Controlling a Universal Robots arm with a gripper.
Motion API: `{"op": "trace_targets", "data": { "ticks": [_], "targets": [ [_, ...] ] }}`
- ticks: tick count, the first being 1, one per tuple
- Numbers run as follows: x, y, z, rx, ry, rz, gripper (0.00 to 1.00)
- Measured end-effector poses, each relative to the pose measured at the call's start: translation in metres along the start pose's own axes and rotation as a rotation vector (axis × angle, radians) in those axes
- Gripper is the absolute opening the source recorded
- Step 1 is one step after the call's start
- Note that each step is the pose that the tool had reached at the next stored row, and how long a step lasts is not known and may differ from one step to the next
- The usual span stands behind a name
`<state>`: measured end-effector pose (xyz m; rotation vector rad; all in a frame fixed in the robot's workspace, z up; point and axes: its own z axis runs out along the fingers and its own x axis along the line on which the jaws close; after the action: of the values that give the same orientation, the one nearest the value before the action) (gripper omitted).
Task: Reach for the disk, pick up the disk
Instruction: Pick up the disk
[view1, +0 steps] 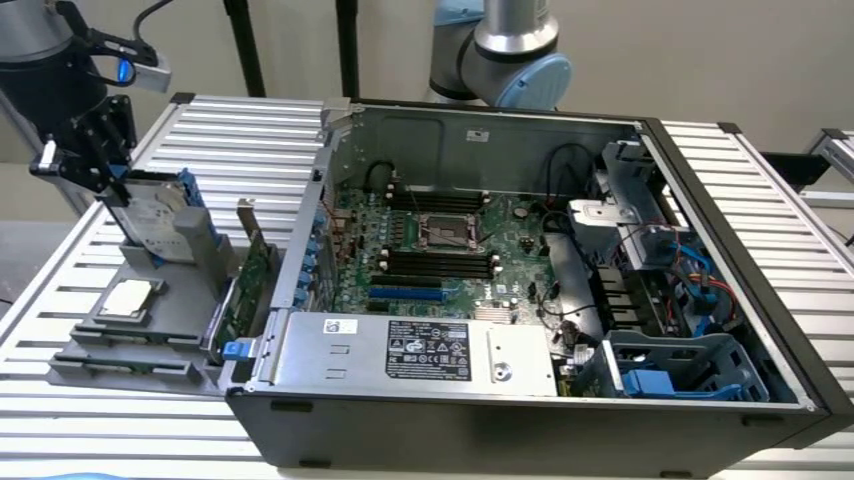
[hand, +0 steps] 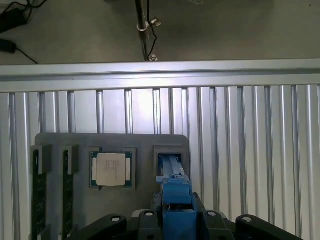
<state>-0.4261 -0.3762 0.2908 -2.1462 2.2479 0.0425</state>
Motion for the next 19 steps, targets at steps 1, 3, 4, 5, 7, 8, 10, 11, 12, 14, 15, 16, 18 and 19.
{"op": "trace_targets", "data": {
  "ticks": [1, 3, 4, 5, 7, 8, 10, 11, 12, 14, 15, 16, 18, 19],
  "targets": [
    [0.000, 0.0000, 0.0000, 0.0000, 0.0000, 0.000, 0.33],
    [0.000, 0.0000, 0.0000, 0.0000, 0.0000, 0.000, 0.33],
    [0.000, 0.0000, 0.0000, 0.0000, -0.0001, 0.000, 0.33],
    [0.000, 0.0000, 0.0000, 0.0000, 0.0000, 0.000, 0.33],
    [0.000, 0.0000, 0.0000, 0.0001, -0.0001, 0.000, 0.33],
    [0.000, 0.0001, -0.0004, 0.0001, -0.0001, 0.000, 0.33],
    [0.000, 0.0000, -0.0024, 0.0003, -0.0001, 0.000, 0.33],
    [0.000, -0.0001, -0.0043, 0.0000, 0.0000, 0.000, 0.33],
    [0.000, -0.0002, -0.0067, 0.0001, 0.0000, 0.000, 0.33],
    [-0.001, -0.0004, -0.0134, 0.0000, 0.0000, 0.000, 0.33],
    [-0.001, -0.0007, -0.0180, 0.0000, 0.0000, 0.000, 0.33],
    [-0.001, -0.0010, -0.0224, 0.0000, 0.0000, 0.000, 0.33],
    [-0.001, -0.0016, -0.0315, 0.0000, 0.0000, 0.000, 0.33],
    [-0.002, -0.0021, -0.0359, 0.0000, 0.0001, 0.000, 0.33]
  ]
}}
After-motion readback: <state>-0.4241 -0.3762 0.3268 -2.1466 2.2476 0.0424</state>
